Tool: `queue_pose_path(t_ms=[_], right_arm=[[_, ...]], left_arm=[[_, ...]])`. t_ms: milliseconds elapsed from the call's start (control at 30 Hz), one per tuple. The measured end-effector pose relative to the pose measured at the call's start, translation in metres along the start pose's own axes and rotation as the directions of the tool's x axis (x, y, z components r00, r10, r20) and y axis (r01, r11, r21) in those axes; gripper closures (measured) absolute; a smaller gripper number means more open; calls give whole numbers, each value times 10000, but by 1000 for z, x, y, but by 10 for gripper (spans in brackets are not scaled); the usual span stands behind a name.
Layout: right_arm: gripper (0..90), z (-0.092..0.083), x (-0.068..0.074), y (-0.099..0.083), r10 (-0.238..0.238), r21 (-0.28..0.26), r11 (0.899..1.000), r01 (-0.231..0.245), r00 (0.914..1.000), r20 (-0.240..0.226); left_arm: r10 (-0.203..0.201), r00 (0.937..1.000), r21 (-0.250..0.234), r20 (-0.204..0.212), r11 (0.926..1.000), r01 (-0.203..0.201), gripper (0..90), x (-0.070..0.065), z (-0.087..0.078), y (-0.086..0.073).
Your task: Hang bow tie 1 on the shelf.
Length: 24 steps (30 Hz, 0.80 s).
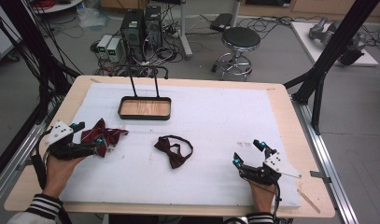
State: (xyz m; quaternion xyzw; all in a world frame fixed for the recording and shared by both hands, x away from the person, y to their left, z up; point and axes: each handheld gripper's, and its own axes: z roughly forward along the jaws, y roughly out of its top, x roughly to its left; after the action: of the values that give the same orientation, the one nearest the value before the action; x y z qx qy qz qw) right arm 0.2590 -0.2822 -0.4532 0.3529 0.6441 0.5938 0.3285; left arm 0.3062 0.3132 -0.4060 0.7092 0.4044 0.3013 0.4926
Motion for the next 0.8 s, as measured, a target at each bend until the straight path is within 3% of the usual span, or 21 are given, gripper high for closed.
queue_pose_path(t_ms=[233, 433, 467, 533, 567, 600, 800], right_arm=[[103, 0, 0, 0, -23, 2, 10000, 23, 10000, -4], [103, 0, 0, 0, -4, 0, 10000, 4, 10000, -1], [102, 0, 0, 0, -20, 9, 10000, 20, 10000, -1], [103, 0, 0, 0, -20, -8, 10000, 20, 10000, -5], [103, 0, 0, 0, -25, 8, 10000, 25, 10000, -9], [103, 0, -1, 0, -79, -47, 10000, 79, 10000, 5], [102, 0, -1, 0, -37, -44, 10000, 37, 10000, -7]], left_arm=[[103, 9999, 1294, 137, 9915, -120, 137, 10, 12, 13], [344, 9992, 2503, 220, 9674, -388, 153, 14, 25, 18], [344, 9992, 2503, 220, 9674, -388, 158, 14, 25, 18], [420, 9988, 2948, 257, 9544, -477, 160, 16, 31, 20], [420, 9988, 2948, 257, 9544, -477, 166, 16, 31, 20], [566, 9980, 3269, 291, 9430, -630, 173, 16, 35, 22], [461, 9985, 3982, 279, 9157, -534, 195, 22, 48, 27]])
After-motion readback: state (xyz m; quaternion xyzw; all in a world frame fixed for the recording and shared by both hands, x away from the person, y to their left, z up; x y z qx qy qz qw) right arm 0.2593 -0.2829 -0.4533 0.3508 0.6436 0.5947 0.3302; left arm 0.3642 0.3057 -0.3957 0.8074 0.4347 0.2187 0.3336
